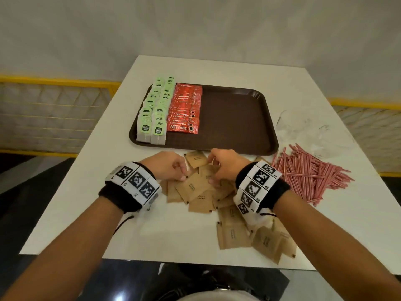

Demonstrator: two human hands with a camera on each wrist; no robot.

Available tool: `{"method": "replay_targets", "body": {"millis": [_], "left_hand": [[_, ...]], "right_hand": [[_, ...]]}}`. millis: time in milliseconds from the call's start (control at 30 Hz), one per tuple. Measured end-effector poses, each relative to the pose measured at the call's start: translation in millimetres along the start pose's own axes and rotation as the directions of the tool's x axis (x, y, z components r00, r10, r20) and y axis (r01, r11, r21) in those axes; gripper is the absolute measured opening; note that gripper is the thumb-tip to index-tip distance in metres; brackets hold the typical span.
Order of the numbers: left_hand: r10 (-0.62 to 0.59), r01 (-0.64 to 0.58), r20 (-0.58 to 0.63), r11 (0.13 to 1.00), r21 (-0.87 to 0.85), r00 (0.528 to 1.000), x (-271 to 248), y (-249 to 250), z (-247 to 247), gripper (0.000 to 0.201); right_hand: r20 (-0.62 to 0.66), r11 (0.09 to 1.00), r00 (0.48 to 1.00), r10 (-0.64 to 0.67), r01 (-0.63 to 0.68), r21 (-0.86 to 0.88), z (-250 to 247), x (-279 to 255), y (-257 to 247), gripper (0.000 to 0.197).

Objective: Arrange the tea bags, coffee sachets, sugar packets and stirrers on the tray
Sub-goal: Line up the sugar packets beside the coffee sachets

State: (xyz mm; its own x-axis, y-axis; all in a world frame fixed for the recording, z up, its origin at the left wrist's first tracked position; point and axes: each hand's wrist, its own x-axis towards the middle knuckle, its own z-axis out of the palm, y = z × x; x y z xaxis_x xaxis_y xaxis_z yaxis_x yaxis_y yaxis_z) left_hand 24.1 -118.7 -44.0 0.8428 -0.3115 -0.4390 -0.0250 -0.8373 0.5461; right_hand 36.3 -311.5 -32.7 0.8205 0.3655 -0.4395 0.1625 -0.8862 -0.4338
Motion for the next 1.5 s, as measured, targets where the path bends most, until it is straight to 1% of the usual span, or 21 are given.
{"method": "replay_targets", "body": {"millis": [33,67,133,167,233,333,400,433,500,533,633,700,767,833,967,1067,1167,1233,1333,1433,1500], "left_hand": [[0.016,-0.015,0.021,1.000,-0.014,1.000,-2.3,-0.1,-1.8,0.024],[0.026,-0.028,0.065,0.999,0.018,0.998,-4.7,0.1,-3.2,0.035],[0.001,-0.024,0.172,0.991,0.132,0.985,-7.3,0.1,-2.2,0.061],[-0.023,-0.014,0.205,0.984,0.178,0.978,-7.1,-0.1,0.6,0.069],[-0.042,0.000,0.202,0.979,0.205,0.978,-3.8,-1.8,5.4,0.074],[-0.077,0.054,0.151,0.987,0.154,0.985,-1.8,-3.2,2.6,0.065],[-0.068,0.053,0.134,0.992,0.110,0.989,-2.9,-7.3,-4.8,0.052],[-0.050,0.045,0.133,0.998,0.043,0.990,-4.2,-10.1,-9.7,0.044],[-0.013,0.036,0.132,0.985,-0.171,0.991,-9.3,-14.8,-21.6,0.030],[-0.003,0.036,0.124,0.965,-0.260,0.992,-12.2,-16.5,-27.7,0.027],[0.003,0.033,0.081,0.901,-0.432,0.997,-18.6,-21.6,-43.6,0.023],[0.019,0.012,0.052,0.845,-0.535,0.998,-20.3,-23.7,-51.2,0.027],[0.042,-0.017,0.028,0.805,-0.593,0.999,-20.0,-24.2,-56.8,0.035],[0.065,-0.058,-0.014,0.762,-0.645,0.998,-17.0,-24.4,-62.5,0.036],[0.015,-0.072,-0.081,0.625,-0.777,0.997,-2.8,-21.9,-79.0,0.020],[-0.052,-0.037,-0.084,0.593,-0.804,0.995,10.4,-15.7,-88.3,0.009],[-0.079,-0.007,-0.071,0.613,-0.790,0.994,28.7,-7.5,-100.3,0.005],[-0.090,-0.024,-0.113,0.669,-0.743,0.990,47.2,0.6,-115.0,0.005],[-0.085,-0.077,-0.204,0.735,-0.674,0.975,82.9,14.0,-141.3,0.023],[-0.075,-0.060,-0.209,0.817,-0.574,0.975,118.4,30.8,-162.3,0.019],[-0.089,-0.028,-0.220,0.877,-0.479,0.972,140.2,41.1,-173.4,0.016]], "right_hand": [[-0.005,1.000,1.000,-0.008,0.008,0.019,-1.3,-0.1,2.6,0.056],[-0.001,0.999,1.000,-0.013,0.013,0.031,-2.6,-0.2,4.8,0.056],[0.021,0.998,1.000,-0.018,0.017,0.056,-4.6,0.5,7.6,0.059],[0.037,0.997,0.999,-0.020,0.018,0.070,-5.5,0.5,8.7,0.060],[0.061,0.997,0.998,-0.025,0.020,0.080,-7.0,1.6,8.9,0.063],[0.075,0.988,0.997,-0.028,0.016,0.154,-10.3,3.6,9.2,0.063],[0.065,0.973,0.997,-0.033,0.017,0.230,-13.4,4.2,9.5,0.060],[0.055,0.965,0.998,-0.031,0.016,0.262,-15.3,3.6,9.7,0.057],[0.037,0.939,0.999,-0.032,0.018,0.342,-20.0,1.8,10.6,0.046],[0.024,0.925,0.999,-0.036,0.025,0.379,-22.4,1.0,11.6,0.039],[-0.040,0.888,0.999,-0.026,0.041,0.459,-29.9,-1.3,13.3,0.018],[-0.071,0.871,0.997,-0.018,0.051,0.488,-33.4,-1.7,12.3,0.012],[-0.086,0.834,0.996,-0.016,0.061,0.549,-35.1,-0.2,9.0,0.009],[-0.105,0.765,0.994,-0.006,0.072,0.640,-35.7,3.9,2.1,0.009],[-0.141,0.629,0.990,0.030,0.091,0.772,-37.2,19.0,-10.5,0.010],[-0.101,0.567,0.994,0.045,0.057,0.822,-41.1,30.1,-12.0,0.014],[-0.051,0.520,0.998,0.038,0.024,0.854,-52.5,43.0,-10.8,0.024],[-0.056,0.530,0.997,0.051,0.021,0.847,-65.8,55.1,-8.3,0.029],[-0.061,0.549,0.995,0.082,0.007,0.836,-87.0,80.1,-1.0,0.032],[-0.063,0.581,0.988,0.142,-0.031,0.813,-108.6,109.5,6.9,0.031],[-0.099,0.591,0.976,0.194,-0.036,0.806,-121.9,131.2,11.0,0.027]]}}
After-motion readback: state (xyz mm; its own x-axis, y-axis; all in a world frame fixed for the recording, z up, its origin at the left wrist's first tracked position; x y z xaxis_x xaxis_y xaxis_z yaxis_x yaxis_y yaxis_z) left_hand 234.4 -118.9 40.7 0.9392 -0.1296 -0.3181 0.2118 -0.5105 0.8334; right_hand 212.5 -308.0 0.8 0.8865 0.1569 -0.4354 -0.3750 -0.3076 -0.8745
